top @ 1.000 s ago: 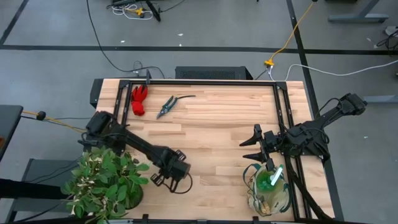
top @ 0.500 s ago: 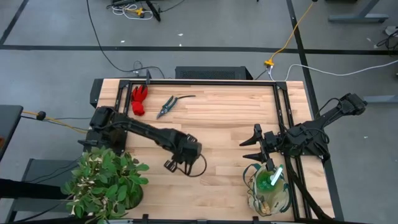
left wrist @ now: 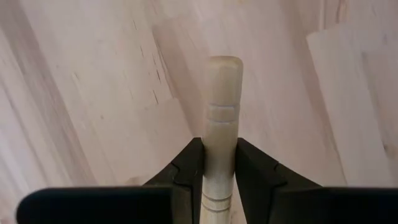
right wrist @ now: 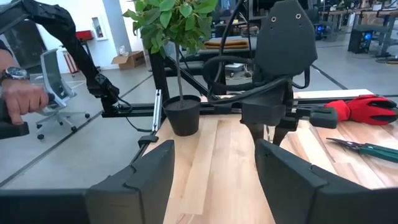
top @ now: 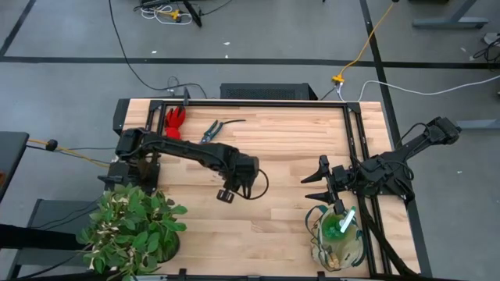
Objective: Pick & Place Garden tools in Gardening bag
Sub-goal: Put the brown hand rake into the white gardening bag
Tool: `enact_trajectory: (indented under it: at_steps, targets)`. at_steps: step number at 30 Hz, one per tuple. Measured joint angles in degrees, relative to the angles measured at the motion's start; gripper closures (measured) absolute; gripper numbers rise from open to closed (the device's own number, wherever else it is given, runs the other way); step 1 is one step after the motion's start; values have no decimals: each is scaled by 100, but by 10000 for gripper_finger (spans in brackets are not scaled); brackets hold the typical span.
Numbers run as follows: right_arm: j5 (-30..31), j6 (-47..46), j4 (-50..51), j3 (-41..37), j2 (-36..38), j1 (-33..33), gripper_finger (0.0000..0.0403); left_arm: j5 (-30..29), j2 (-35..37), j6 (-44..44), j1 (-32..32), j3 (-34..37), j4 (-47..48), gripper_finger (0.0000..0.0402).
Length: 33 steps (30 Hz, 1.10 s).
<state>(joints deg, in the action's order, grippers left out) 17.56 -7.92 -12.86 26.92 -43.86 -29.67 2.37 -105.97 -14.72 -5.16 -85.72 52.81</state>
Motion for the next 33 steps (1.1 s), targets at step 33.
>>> enact_trajectory:
  at_steps: [33]
  targets:
    - [451, 21, -274, -7, 2, 0, 179, -465, 2322, 702, 502, 281, 114, 325]
